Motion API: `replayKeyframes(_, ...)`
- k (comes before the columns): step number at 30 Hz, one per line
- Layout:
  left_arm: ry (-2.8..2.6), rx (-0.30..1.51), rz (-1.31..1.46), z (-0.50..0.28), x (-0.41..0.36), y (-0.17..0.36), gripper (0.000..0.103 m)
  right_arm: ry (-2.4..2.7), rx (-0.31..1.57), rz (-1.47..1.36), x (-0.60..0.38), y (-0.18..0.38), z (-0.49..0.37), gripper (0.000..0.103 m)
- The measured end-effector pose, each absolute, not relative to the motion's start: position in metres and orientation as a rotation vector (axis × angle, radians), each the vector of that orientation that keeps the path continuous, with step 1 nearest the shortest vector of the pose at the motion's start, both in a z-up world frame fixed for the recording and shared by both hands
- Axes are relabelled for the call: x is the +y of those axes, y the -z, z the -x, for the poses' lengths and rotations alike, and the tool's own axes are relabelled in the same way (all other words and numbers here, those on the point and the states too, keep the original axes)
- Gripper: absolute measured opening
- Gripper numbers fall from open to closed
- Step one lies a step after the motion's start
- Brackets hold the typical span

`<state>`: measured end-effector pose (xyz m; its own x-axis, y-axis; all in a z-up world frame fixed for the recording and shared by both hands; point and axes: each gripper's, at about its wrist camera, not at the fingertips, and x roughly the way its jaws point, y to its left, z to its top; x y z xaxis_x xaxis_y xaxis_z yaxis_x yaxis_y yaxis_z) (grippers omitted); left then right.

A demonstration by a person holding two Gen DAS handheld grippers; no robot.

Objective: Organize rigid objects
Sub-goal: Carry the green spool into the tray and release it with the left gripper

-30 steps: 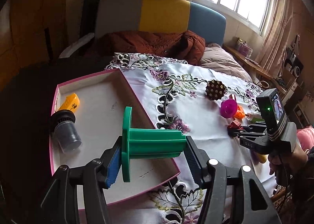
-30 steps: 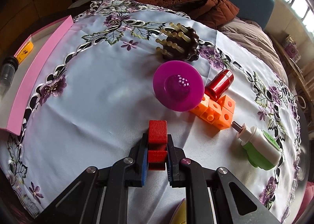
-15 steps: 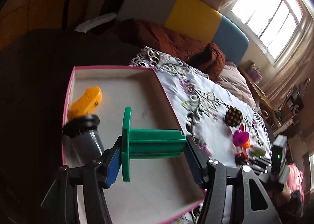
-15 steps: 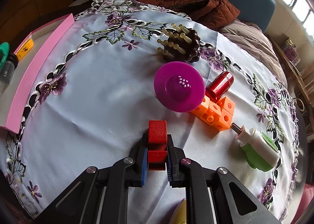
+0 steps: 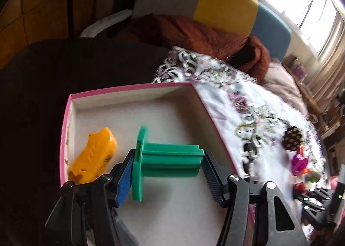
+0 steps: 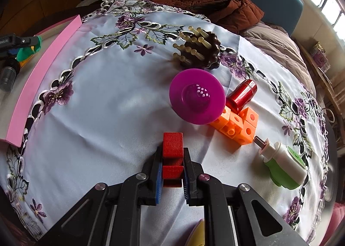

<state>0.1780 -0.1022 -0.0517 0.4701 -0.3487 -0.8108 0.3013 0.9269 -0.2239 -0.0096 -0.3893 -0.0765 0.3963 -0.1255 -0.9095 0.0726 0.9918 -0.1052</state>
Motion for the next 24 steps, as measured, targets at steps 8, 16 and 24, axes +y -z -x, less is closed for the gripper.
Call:
replayKeyframes(8,0.386,0.965,0.049,-0.164,-0.088,0.042,0.073,0.127,1.156,0.052,-0.390,0.077,0.009,0.015)
replayKeyframes(16,0.367,0.883,-0.025,-0.098,-0.083,0.022,0.073,0.131,1.154,0.054,-0.390,0.076,0.009,0.015)
replayKeyframes(24,0.359,0.885,-0.051,-0.047,-0.080,0.023,0.073,0.137,1.150,0.048,-0.390,0.076,0.010,0.015)
